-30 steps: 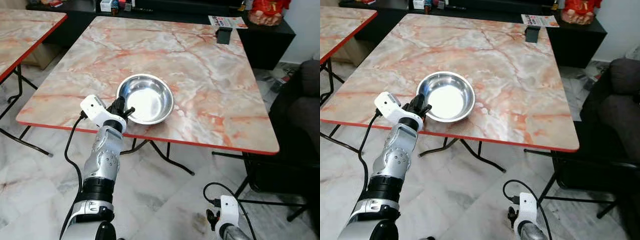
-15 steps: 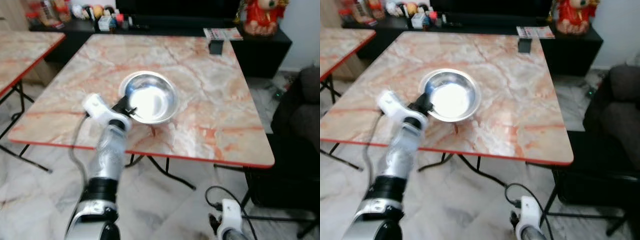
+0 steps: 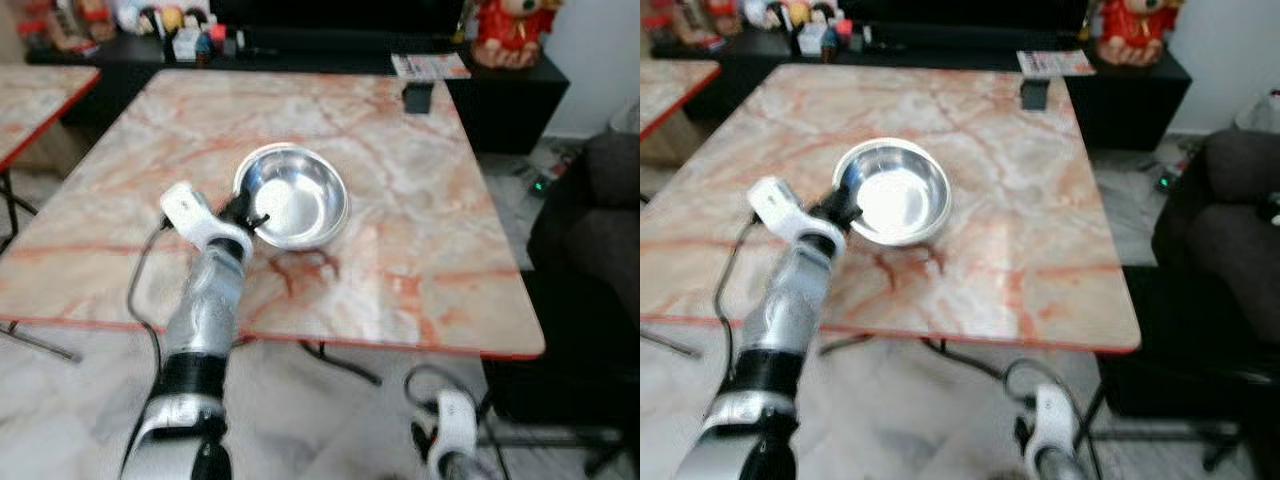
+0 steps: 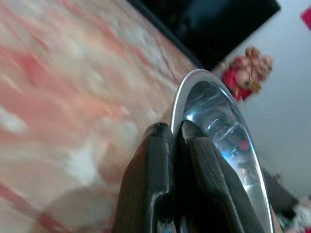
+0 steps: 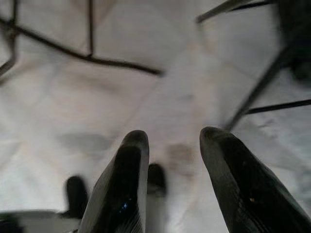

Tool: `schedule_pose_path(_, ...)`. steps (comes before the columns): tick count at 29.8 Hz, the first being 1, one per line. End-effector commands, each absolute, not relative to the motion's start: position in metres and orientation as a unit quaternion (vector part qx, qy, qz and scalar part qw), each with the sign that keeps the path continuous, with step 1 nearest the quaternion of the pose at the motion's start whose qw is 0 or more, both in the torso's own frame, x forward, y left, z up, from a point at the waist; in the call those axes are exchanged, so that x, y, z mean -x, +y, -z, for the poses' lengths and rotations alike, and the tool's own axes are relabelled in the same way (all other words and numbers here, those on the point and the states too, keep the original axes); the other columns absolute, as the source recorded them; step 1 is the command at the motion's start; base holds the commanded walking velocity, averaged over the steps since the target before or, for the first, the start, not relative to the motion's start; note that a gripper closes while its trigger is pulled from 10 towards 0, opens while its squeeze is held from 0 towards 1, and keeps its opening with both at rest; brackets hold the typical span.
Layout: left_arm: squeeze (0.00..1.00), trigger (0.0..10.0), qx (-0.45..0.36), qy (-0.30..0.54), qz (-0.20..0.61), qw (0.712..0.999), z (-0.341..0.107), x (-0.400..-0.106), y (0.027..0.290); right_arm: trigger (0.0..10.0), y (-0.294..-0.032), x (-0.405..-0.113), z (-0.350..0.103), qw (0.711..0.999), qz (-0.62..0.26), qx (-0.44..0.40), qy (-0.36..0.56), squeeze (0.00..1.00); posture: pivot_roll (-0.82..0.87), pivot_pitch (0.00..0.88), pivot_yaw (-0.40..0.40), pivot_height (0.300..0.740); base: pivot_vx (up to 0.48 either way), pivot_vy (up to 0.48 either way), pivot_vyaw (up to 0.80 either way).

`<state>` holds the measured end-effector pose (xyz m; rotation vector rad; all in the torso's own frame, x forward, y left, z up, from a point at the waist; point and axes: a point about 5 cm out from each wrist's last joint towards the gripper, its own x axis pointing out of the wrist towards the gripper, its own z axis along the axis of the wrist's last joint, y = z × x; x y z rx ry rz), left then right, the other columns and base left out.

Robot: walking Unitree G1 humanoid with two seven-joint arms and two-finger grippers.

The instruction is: Setting the table

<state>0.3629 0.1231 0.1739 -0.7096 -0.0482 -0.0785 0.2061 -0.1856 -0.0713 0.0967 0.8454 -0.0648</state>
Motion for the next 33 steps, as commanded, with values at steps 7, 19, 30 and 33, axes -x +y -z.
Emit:
schedule_pose_path(7, 0.00, 10.0, 0.355, -0.010, -0.045, 0.934, -0.164, -0.357, 0.147, 10.0, -0.182, -0.200, 0.075, 0.906, 0.029, -0.053, 0.419, 0.00, 0.06, 0.132, -0.053, 0.740, 0.000, 0.000, 0.00)
schedule_pose_path(19, 0.00, 10.0, 0.415, 0.066, -0.099, 0.902, -0.137, -0.346, 0.147, 10.0, -0.186, -0.201, 0.074, 0.907, 0.024, -0.044, 0.419, 0.00, 0.06, 0.114, -0.061, 0.740, 0.000, 0.000, 0.00)
schedule_pose_path(30, 1.00, 10.0, 0.410, 0.092, -0.073, 0.904, -0.137, -0.349, 0.139, 10.0, -0.184, -0.203, 0.073, 0.908, 0.021, -0.043, 0.417, 0.00, 0.06, 0.090, -0.051, 0.740, 0.000, 0.000, 0.00)
schedule_pose_path(33, 1.00, 10.0, 0.404, 0.098, -0.077, 0.906, -0.136, -0.349, 0.140, 10.0, -0.184, -0.203, 0.074, 0.907, 0.021, -0.043, 0.418, 0.00, 0.06, 0.087, -0.050, 0.740, 0.000, 0.000, 0.00)
